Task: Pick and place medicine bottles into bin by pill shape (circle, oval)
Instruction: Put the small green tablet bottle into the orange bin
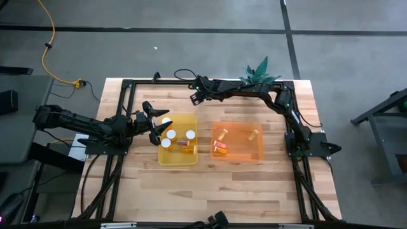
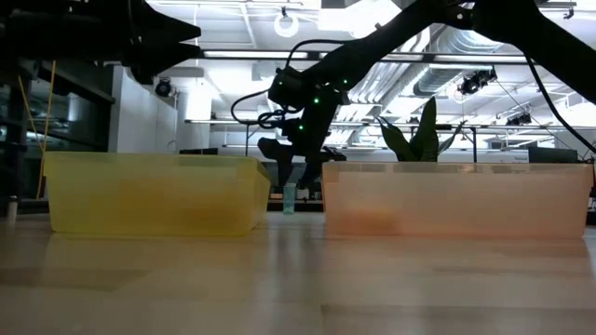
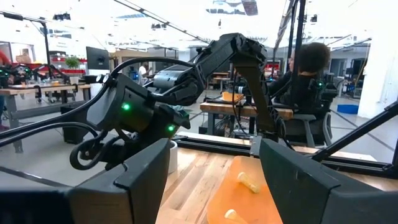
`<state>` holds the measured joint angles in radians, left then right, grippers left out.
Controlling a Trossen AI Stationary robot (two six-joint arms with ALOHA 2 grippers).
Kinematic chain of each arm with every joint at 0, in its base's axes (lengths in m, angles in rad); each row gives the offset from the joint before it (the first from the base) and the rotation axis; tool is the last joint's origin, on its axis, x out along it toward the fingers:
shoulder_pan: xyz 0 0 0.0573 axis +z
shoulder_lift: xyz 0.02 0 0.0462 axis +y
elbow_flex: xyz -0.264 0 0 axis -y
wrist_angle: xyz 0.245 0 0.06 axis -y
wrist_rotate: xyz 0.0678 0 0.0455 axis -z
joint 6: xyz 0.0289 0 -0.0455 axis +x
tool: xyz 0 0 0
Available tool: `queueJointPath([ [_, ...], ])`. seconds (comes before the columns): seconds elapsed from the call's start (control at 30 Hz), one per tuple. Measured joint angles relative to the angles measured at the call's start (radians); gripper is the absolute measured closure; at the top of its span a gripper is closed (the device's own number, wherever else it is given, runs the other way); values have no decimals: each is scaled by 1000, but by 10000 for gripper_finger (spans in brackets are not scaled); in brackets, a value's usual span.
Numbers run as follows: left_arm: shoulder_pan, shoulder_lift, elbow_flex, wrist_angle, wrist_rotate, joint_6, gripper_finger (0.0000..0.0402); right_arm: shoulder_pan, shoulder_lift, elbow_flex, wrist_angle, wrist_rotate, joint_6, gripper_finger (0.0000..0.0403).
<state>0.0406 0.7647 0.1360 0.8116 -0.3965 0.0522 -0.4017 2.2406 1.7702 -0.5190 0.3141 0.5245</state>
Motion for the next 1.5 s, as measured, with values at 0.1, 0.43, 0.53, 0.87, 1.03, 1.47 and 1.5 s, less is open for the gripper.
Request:
queueJointPath([
  [0.1,0,0,0,0,0,0,165,0,0,0,0,0,0,206],
  [0.43,0,0,0,0,0,3,165,0,-1,-1,-6,-4,-14,292],
  [0.53,0,0,0,0,0,3,165,0,-3,-1,-10,-8,-40,296],
  [0.87,0,0,0,-5,0,2,165,41,-142,-2,-170,71,-186,294],
  [1.03,0,0,0,-13,0,-5,165,146,-228,-19,-299,210,-213,294],
  [1.47,-2,0,0,-30,-4,-23,165,404,-846,-829,161,226,-105,294],
  [1.5,-2,0,0,-30,-5,-23,165,424,-902,-892,231,205,-109,294],
])
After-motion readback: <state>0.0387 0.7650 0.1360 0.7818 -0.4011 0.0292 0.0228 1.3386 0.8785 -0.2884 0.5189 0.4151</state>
